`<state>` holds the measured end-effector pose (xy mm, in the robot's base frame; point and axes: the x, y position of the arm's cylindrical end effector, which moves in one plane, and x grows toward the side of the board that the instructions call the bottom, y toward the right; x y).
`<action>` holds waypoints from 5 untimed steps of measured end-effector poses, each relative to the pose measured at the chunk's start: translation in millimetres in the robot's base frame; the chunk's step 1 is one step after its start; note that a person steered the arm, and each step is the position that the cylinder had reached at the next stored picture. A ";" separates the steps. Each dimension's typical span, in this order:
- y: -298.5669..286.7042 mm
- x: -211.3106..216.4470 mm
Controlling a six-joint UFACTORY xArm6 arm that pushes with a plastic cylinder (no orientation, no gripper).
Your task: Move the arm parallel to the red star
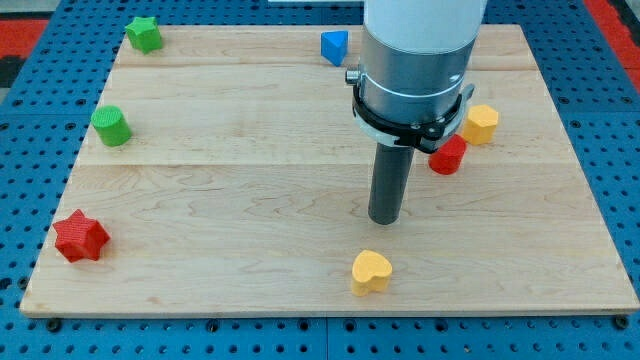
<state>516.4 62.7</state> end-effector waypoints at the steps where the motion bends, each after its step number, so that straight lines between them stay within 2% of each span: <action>1: 0.0 2.4; 5: 0.0 7.2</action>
<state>523.5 62.7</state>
